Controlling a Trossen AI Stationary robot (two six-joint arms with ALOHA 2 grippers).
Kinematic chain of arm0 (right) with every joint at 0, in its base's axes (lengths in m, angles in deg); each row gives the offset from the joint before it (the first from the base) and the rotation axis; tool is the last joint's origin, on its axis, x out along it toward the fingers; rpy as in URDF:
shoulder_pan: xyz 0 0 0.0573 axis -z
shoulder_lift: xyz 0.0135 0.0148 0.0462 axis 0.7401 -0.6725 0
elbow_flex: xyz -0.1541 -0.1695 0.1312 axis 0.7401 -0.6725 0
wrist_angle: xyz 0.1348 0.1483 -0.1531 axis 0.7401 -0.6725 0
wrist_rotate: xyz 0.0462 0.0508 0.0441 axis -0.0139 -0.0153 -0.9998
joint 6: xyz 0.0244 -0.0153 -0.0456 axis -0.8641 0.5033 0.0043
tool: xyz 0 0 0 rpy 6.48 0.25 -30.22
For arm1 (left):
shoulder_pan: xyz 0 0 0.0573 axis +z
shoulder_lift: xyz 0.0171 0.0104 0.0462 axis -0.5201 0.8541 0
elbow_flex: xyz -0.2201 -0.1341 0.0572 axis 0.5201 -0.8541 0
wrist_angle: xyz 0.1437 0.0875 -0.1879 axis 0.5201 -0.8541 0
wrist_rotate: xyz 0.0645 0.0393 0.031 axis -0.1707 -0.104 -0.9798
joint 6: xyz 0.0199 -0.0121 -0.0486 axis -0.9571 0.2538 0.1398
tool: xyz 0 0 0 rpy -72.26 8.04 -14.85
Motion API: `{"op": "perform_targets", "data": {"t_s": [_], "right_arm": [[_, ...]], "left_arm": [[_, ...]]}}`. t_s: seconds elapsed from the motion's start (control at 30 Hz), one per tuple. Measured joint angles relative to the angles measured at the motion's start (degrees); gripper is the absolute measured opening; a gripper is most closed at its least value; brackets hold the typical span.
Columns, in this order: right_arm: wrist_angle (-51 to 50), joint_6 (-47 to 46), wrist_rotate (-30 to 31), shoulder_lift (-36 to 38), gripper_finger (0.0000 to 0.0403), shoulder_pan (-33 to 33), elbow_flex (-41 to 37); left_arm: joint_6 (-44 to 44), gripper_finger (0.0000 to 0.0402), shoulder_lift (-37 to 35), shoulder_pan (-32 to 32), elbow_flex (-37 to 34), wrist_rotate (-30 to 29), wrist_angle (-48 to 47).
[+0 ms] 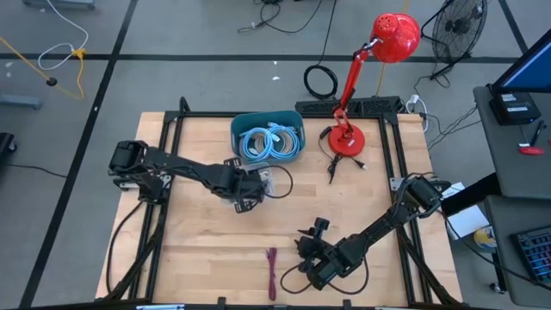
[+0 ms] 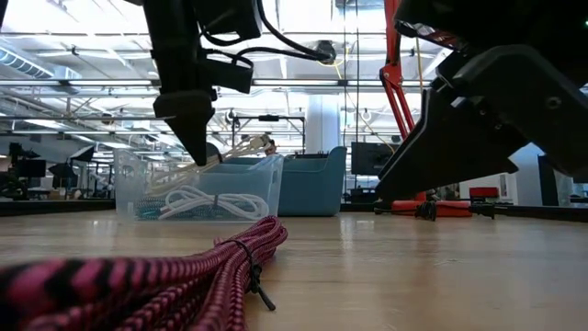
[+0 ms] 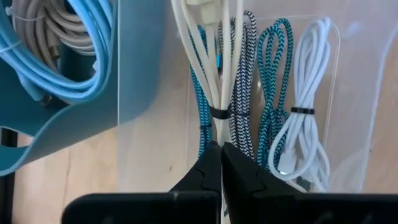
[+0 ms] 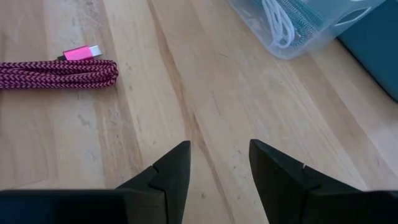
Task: Pick & Place USB Port
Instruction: Put the light brown charger cable into the transparent bin, then put the pink charger cable into the transparent bin
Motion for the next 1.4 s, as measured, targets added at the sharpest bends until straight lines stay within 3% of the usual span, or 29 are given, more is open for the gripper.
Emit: {"op": "perform_targets", "data": {"t_s": [0.9,1.4], "right_arm": [[0.0,0.2,0.0,0.0,0.0155,0.0,0.0],[0.0,0.2,0.0,0.0,0.0155,0.0,0.0]], "left_arm": [[0.5,0.0007,0.0,1.0,-4.9,4.5,4.3],[2.7,0.0159,0.0,0.9,-1.9,1.4,0.0]]}}
